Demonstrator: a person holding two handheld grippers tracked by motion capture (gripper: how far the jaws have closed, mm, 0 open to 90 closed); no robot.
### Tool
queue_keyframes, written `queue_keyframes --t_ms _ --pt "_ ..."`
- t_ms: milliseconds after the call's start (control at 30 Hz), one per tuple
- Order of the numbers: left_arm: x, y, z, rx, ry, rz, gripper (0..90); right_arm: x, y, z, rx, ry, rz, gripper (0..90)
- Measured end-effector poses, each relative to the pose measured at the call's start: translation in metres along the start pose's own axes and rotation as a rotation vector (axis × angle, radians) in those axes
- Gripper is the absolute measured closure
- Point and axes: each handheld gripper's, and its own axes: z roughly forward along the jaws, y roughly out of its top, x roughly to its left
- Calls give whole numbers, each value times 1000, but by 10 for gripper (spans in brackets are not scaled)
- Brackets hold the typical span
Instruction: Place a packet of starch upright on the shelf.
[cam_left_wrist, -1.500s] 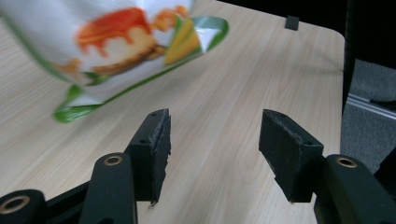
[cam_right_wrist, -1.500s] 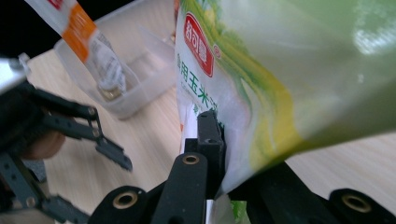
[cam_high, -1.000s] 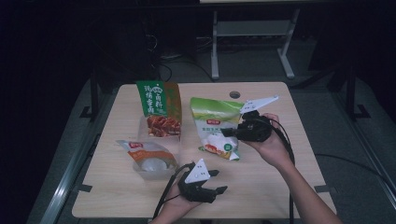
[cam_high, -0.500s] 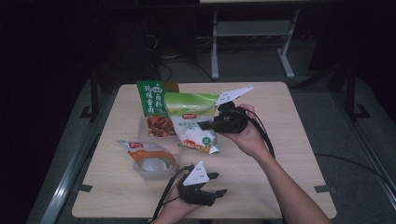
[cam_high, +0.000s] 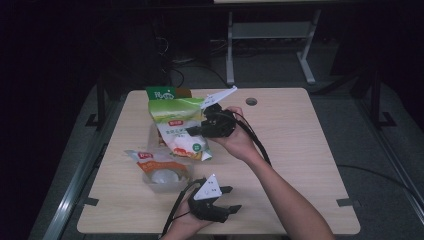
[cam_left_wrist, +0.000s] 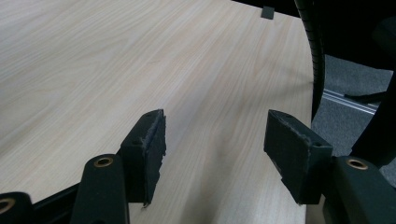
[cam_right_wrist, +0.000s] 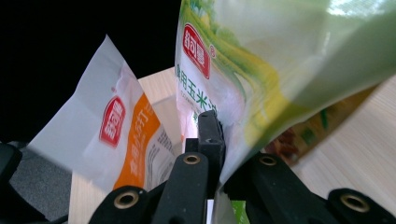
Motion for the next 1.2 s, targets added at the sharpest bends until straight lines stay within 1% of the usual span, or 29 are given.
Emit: queue_keyframes --t_ms 100,200,300,333,367,400,467,533,567,633,733,767,800,833,867,900,967,1000,1033,1100,1200 --pt "-1 1 -2 2 5 10 368 1 3 12 -3 7 0 875" --pt "-2 1 -5 9 18 34 367 1 4 23 -4 21 1 875" --pt "-3 0 -7 10 20 34 368 0 4 34 2 28 2 875" --pt "-4 -1 -7 -3 16 23 368 0 4 38 5 31 -1 876" --pt "-5 -1 -8 5 13 25 368 0 4 41 8 34 -7 876" --pt "-5 -2 -9 0 17 26 368 0 4 44 7 36 -4 876" --pt "-6 -3 -10 6 11 28 368 -1 3 50 6 45 0 876" --pt "-8 -5 -11 4 8 18 368 -2 2 57 7 58 6 876" --pt "-8 -5 -11 11 2 19 368 -2 1 60 10 57 5 876" --pt "-8 -7 -11 8 0 18 367 -2 0 65 18 60 0 876" --pt "-8 -7 -12 12 -5 13 365 -2 -1 70 10 60 0 876" --pt "-7 -8 -12 6 -6 12 364 -3 -1 71 2 64 3 876" --pt "-6 -8 -12 4 -8 19 364 -3 -2 72 -3 72 11 877" --pt "-6 -8 -13 7 -9 9 364 -3 -3 74 -10 76 12 877" --pt "-6 -8 -13 4 -7 14 364 -3 -4 76 -6 66 8 877" --pt "-6 -9 -13 -1 -6 10 364 -2 -6 78 3 64 15 877" --pt "-6 -9 -14 -3 -7 8 364 -3 -10 84 15 55 8 877" --pt "-6 -9 -14 -3 -7 9 363 -3 -13 86 16 54 13 877" --pt "-6 -9 -14 -4 -6 10 363 -5 -15 87 8 60 24 877" --pt "-6 -9 -14 3 -8 12 363 -7 -17 86 -9 54 39 877" --pt "-6 -10 -13 6 -10 14 363 -7 -20 88 -11 50 44 876"
